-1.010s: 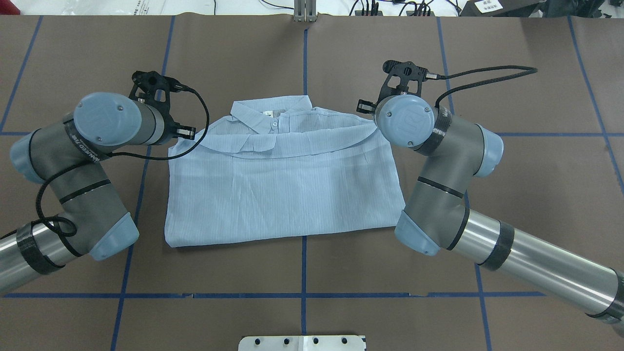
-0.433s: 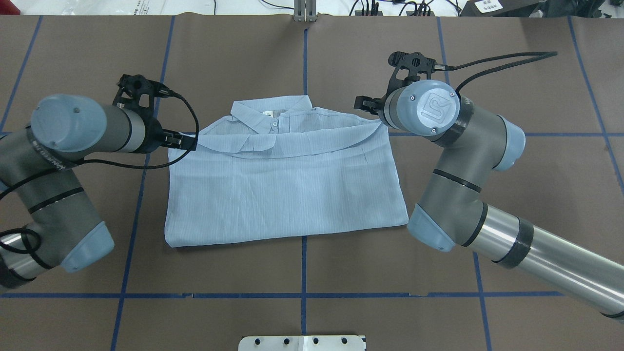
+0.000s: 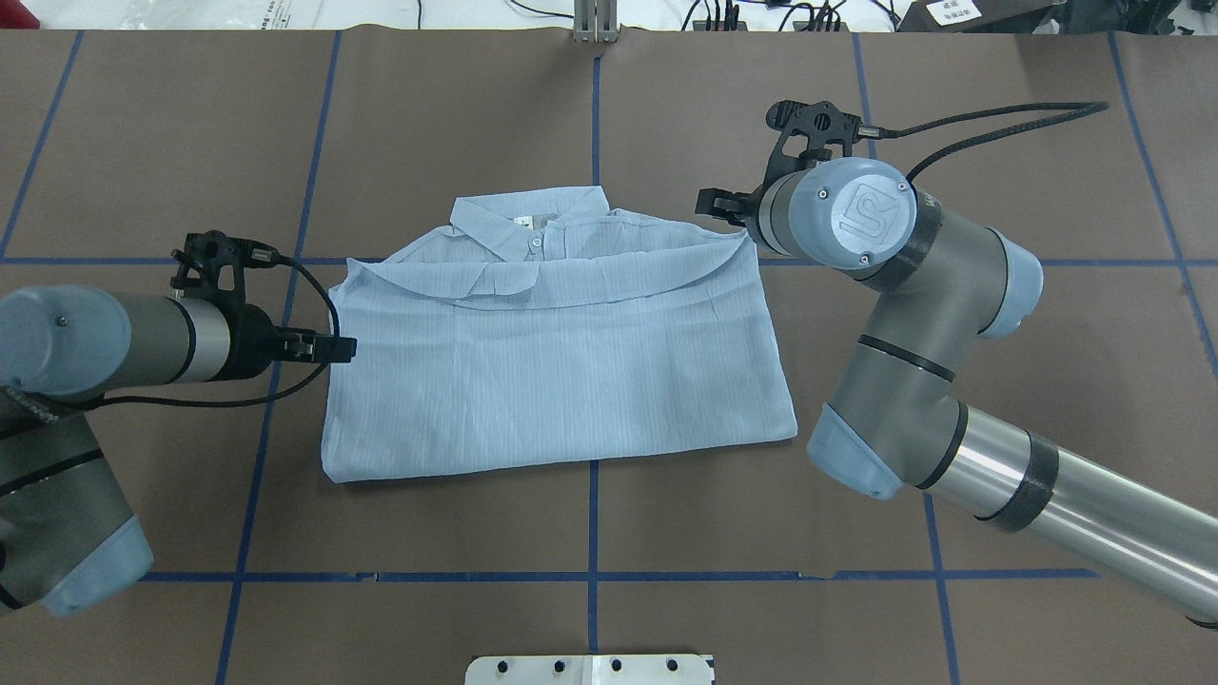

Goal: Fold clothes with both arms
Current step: 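Release the hem and draw both grippers back from the shirt, then lower the left gripper to the folded shirt edge nearest it and grasp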

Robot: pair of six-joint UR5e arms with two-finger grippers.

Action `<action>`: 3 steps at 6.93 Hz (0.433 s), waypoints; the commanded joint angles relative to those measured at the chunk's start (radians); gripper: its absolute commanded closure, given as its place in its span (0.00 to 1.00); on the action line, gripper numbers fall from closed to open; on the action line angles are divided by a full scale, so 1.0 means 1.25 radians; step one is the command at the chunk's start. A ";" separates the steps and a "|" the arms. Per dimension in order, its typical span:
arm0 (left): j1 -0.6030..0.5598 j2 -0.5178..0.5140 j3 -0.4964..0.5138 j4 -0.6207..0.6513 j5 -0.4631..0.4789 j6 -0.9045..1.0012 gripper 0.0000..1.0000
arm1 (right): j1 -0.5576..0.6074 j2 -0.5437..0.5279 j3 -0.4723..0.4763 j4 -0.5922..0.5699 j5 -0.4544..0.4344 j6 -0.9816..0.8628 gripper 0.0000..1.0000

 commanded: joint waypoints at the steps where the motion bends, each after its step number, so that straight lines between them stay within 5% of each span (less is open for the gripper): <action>1: 0.109 0.015 -0.021 -0.020 0.059 -0.107 0.00 | -0.001 0.000 0.001 0.000 0.000 0.001 0.00; 3: 0.180 0.016 -0.023 -0.015 0.119 -0.173 0.09 | -0.001 0.000 0.001 0.000 0.000 0.000 0.00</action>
